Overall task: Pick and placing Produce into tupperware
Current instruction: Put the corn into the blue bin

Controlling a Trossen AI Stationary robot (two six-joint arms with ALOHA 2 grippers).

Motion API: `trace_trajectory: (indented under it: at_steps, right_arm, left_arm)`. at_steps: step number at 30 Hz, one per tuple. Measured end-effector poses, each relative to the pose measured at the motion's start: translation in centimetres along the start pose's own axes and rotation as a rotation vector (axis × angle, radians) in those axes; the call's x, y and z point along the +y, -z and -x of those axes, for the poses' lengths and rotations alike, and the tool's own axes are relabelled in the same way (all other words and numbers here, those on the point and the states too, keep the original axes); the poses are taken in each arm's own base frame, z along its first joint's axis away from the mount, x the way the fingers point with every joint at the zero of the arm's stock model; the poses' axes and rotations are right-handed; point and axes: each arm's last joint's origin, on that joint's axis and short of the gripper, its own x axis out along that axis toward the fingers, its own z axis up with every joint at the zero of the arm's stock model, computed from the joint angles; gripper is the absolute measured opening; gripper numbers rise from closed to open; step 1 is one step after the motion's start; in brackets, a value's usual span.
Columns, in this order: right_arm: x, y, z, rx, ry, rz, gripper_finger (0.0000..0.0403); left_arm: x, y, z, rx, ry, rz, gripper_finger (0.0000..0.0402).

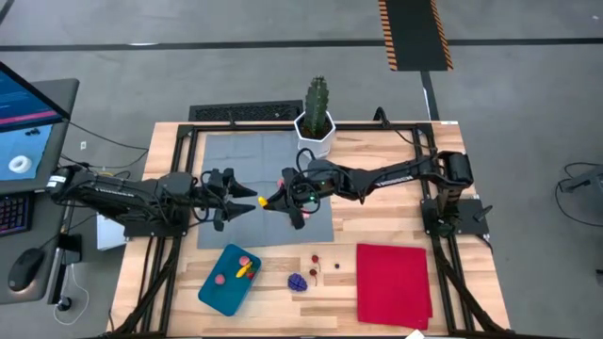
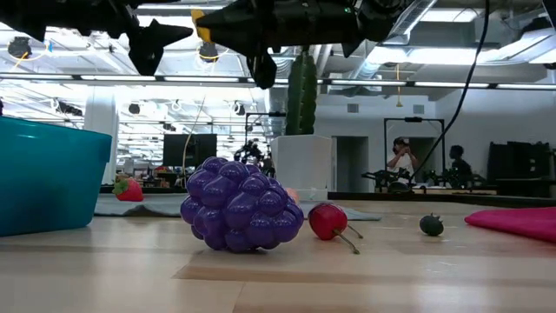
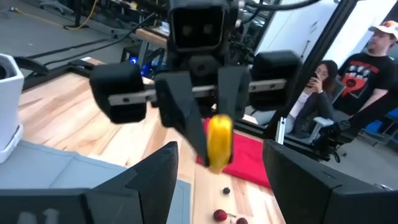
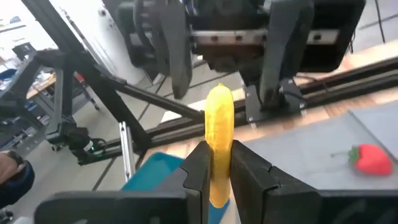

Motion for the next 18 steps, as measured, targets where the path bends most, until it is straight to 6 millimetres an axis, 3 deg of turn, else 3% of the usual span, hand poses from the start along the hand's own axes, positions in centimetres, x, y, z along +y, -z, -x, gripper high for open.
trace_trajectory:
  at_steps: [18]
  right_arm:
    - [0.0,-0.7,-0.1,0.004,0.003,-0.009,0.0076]
  left_arm:
    - [0.1,0.7,-2.2,-0.008,0.03,0.001,0.0225]
